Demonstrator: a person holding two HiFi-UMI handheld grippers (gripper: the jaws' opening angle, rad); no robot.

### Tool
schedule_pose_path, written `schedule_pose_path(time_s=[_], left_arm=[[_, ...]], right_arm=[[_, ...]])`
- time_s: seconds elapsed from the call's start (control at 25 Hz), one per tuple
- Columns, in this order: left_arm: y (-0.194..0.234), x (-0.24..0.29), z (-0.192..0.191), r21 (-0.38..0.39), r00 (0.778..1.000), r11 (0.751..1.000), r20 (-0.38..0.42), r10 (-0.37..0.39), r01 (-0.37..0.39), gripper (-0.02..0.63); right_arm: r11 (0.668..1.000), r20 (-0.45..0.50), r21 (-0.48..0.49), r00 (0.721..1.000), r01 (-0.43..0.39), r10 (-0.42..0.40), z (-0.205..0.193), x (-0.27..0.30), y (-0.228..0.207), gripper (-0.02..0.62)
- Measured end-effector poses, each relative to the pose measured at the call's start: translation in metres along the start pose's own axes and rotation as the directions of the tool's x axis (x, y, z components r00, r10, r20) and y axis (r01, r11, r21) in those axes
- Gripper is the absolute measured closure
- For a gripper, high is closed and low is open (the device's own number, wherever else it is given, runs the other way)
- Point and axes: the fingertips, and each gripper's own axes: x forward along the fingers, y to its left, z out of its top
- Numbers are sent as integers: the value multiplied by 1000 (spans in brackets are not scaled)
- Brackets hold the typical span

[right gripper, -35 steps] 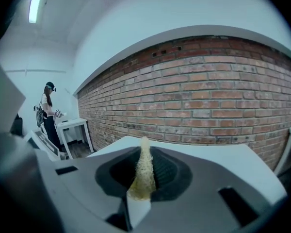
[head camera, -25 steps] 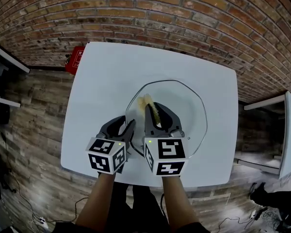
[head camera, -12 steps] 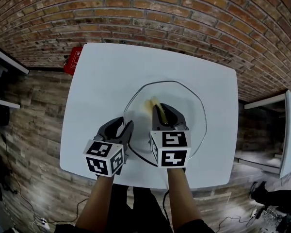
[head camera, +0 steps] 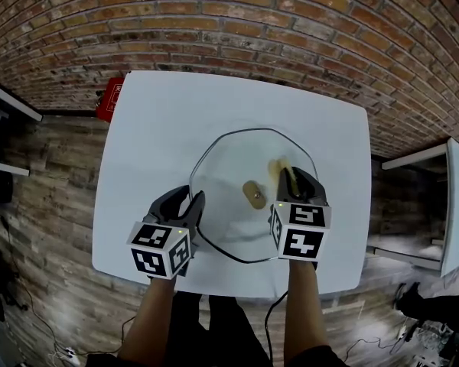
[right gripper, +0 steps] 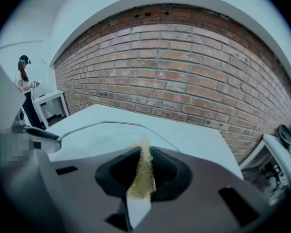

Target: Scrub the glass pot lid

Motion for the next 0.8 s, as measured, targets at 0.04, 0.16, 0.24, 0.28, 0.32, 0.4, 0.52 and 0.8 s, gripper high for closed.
schedule_pose_path(time_s=[0.04,0.16,0.24,0.28,0.32,0.4,0.52,0.8], left_arm=[[0,0,1,1,1000,1000,0,0,0,469],[0,0,1,0,1000,1000,-1,1,-1,469],[1,0,0,-2,1000,1000,-1,1,-1,469],[1,0,0,-2,1000,1000,0,0,0,469],[1,0,0,-3,1000,1000,1,0,0,469],[1,0,0,-5,1000,1000,3,-1,1,469],[0,0,0,-8,1000,1000,6,-2,2,469],[1,1,2,-18,1000,1000,7,-3,3,472]], right_arm=[[1000,-6,-1,1000,19,-20,-1,-2,-8,537],[997,-17,-12,997,76,-76,-2,-6,-25,537],[995,-16,-18,995,101,-101,-1,-10,-32,537],[994,-7,-18,994,109,-109,1,-12,-34,537],[993,8,-17,993,115,-114,5,-16,-35,537],[994,57,-8,992,110,-110,15,-26,-34,537],[999,144,19,988,45,-47,34,-44,-16,537],[977,136,-29,967,-212,214,37,-46,97,537]])
